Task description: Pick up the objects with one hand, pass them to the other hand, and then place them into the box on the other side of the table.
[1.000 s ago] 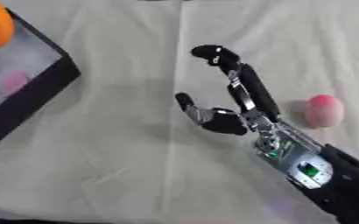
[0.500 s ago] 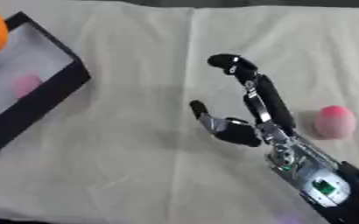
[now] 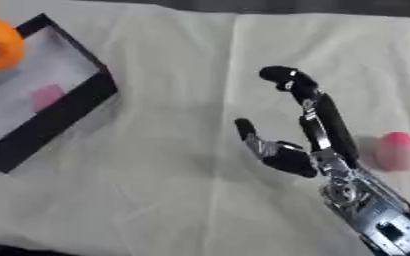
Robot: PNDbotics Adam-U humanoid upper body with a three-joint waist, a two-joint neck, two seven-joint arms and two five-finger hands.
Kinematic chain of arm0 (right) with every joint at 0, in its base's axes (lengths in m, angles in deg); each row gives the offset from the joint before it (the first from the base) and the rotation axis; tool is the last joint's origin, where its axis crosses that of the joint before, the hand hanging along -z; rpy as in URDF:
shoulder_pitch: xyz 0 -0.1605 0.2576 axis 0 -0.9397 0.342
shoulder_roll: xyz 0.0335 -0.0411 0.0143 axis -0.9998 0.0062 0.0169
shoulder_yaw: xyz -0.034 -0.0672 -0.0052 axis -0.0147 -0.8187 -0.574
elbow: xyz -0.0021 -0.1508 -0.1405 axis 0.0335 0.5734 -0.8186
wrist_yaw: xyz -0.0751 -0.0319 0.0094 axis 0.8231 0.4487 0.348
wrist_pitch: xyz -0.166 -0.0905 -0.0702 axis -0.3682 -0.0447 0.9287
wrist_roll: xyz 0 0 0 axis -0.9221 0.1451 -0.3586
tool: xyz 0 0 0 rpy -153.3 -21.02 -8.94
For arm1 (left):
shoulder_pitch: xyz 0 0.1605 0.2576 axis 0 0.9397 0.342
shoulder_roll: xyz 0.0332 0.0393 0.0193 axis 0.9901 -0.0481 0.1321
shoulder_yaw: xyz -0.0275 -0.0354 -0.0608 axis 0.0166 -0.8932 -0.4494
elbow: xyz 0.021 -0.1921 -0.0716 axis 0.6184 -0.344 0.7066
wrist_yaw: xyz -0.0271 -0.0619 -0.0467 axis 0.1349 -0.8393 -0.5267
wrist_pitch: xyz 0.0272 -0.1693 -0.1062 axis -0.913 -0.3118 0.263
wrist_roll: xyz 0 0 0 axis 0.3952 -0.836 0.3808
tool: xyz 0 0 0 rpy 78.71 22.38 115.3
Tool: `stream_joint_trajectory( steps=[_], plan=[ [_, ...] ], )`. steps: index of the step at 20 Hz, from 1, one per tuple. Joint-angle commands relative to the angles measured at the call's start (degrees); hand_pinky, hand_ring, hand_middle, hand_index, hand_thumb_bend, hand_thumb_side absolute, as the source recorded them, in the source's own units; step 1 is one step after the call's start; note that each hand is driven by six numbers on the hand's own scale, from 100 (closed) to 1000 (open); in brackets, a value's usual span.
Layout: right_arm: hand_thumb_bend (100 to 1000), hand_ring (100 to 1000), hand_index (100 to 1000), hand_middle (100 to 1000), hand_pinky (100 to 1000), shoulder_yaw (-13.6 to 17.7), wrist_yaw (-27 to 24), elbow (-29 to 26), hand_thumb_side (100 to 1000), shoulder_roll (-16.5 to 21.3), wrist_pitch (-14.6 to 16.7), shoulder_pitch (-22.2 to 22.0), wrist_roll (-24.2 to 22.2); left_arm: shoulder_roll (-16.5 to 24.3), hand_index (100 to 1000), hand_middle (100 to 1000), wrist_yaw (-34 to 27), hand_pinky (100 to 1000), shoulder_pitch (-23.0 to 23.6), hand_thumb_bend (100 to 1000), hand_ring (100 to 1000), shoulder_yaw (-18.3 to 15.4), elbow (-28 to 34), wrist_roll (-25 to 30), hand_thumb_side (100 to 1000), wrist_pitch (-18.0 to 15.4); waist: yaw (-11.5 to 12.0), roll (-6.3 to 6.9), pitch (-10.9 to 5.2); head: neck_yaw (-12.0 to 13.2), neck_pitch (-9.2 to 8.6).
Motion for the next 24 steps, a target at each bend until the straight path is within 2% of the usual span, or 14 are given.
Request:
stream_joint_trajectory(
  steps=[1,2,3,4,6,10,12,15,18,19,20,21,22,24],
  plan=[
    [362,859,846,808,775,0.2,0.5,-1.1,479,0.4,-0.3,0.4,0.0,0.9,586,531,2.3,847,-1.1,174,613,-1.4,-1.6,-0.6,100,-0.8,-0.1,-0.64,-0.32,0.3,-0.54],
    [363,859,846,808,774,0.2,0.5,-1.1,478,0.3,-0.4,0.4,0.0,0.8,672,593,3.1,876,-1.1,253,662,-1.5,-2.1,-0.5,100,-1.0,-0.2,-0.63,-0.30,0.3,-0.50],
    [363,859,846,808,774,0.2,0.6,-1.1,478,0.2,-0.5,0.4,0.0,0.8,705,621,3.9,890,-1.1,297,687,-1.5,-2.4,-0.3,116,-1.2,-0.3,-0.61,-0.28,0.2,-0.45],
    [363,859,846,808,774,0.2,0.6,-1.1,479,0.2,-0.5,0.4,0.0,0.8,754,667,4.6,908,-1.1,366,723,-1.6,-2.6,0.0,204,-1.5,-0.3,-0.60,-0.26,0.1,-0.41],
    [364,859,846,808,774,0.1,0.5,-1.1,479,0.1,-0.6,0.4,0.1,0.8,806,716,6.1,926,-1.0,540,762,-1.8,-2.8,0.3,462,-1.8,-0.4,-0.56,-0.24,0.0,-0.33],
    [364,859,847,808,774,0.2,0.5,-1.1,479,0.2,-0.7,0.3,0.1,0.8,840,736,8.2,937,-1.0,715,780,-2.1,-2.8,-0.2,635,-2.4,-0.4,-0.47,-0.33,-0.1,-0.29],
    [365,859,846,808,774,0.2,0.4,-1.1,478,0.2,-0.8,0.1,0.1,0.7,838,735,8.4,939,-1.0,727,778,-2.2,-2.7,-0.3,653,-2.7,-0.4,-0.44,-0.46,-0.2,-0.23],
    [366,859,846,809,775,0.3,0.4,-1.1,476,0.4,-0.8,-0.2,0.2,0.7,834,730,7.4,949,-1.3,677,771,-2.7,-1.8,-0.7,647,-2.6,-0.3,-0.42,-0.80,-1.1,0.12],
    [368,860,847,801,776,0.4,0.5,-1.1,470,0.6,-0.6,-0.5,0.3,0.7,824,717,5.0,959,-1.8,458,753,-2.9,0.5,-1.6,621,-1.1,-0.2,-0.37,-1.24,-3.2,0.91],
    [369,860,847,800,776,0.5,0.5,-1.1,468,0.7,-0.5,-0.7,0.3,0.7,818,712,3.6,964,-2.0,377,747,-2.9,1.8,-1.8,594,-0.5,-0.2,-0.34,-1.45,-4.1,1.26],
    [372,860,847,800,777,0.5,0.6,-1.1,464,0.8,-0.5,-0.9,0.4,0.7,807,700,1.9,968,-2.1,249,735,-2.8,3.4,-2.0,541,0.1,-0.2,-0.32,-1.67,-5.3,1.60],
    [376,861,847,799,777,0.6,0.6,-1.1,460,0.9,-0.5,-1.2,0.4,0.7,798,688,-0.2,970,-2.3,177,722,-2.5,5.3,-2.2,523,0.9,-0.2,-0.30,-1.90,-6.7,1.94],
    [380,862,847,800,778,0.7,0.6,-1.1,453,1.0,-0.5,-1.4,0.5,0.7,785,676,-2.3,971,-2.3,124,708,-2.2,7.2,-2.3,509,1.7,-0.2,-0.28,-2.08,-7.8,2.22],
    [390,866,848,801,780,1.1,0.7,-1.1,432,1.3,-0.5,-2.0,0.5,0.7,772,659,-6.7,973,-2.7,100,693,-1.3,11.9,-2.6,497,2.9,-0.4,-0.24,-2.63,-10.6,2.87]
  ],
)
